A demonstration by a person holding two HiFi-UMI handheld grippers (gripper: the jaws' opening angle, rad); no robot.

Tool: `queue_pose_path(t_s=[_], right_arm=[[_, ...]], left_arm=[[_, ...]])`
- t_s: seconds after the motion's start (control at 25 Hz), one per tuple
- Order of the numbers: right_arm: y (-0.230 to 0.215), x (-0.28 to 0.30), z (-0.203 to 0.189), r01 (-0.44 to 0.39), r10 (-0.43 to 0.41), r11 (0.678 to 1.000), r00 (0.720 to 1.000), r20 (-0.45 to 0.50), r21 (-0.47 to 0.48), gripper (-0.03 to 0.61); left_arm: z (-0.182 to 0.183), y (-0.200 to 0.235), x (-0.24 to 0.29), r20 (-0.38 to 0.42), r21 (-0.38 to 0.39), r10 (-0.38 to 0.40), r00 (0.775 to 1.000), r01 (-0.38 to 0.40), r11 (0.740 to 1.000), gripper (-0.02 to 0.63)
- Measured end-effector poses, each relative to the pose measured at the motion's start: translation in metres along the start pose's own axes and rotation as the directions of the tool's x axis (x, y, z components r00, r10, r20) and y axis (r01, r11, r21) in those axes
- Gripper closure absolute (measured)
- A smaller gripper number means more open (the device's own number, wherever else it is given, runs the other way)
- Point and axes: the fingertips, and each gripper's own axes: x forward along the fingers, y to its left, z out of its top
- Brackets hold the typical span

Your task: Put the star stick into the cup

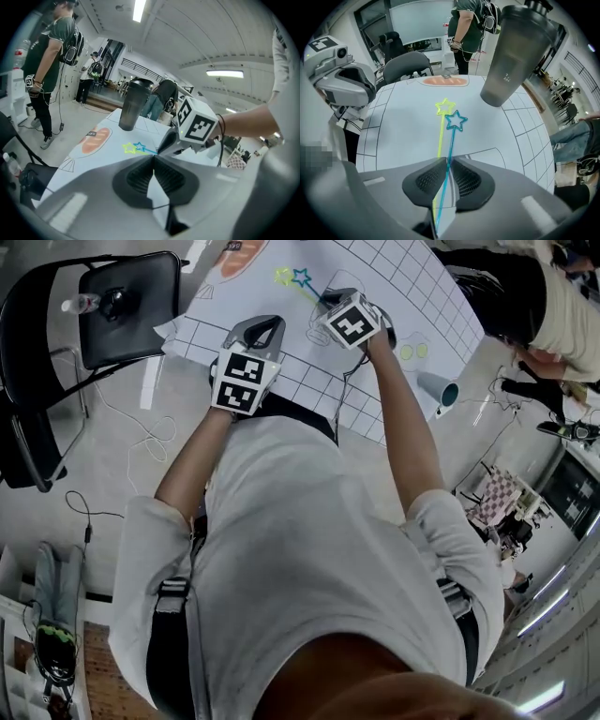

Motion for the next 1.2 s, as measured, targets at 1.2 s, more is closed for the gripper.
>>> queue_pose_path(t_s=[1.2], right_arm=[[-0.021, -0.124, -0.037, -0.239, -0.185, 0.826, 0.742, 0.645, 0.511, 0.563]], left_arm=[[0.063, -0.081, 0.039, 0.070, 0.121, -0.008, 0.998, -0.001, 0.993, 0.611]])
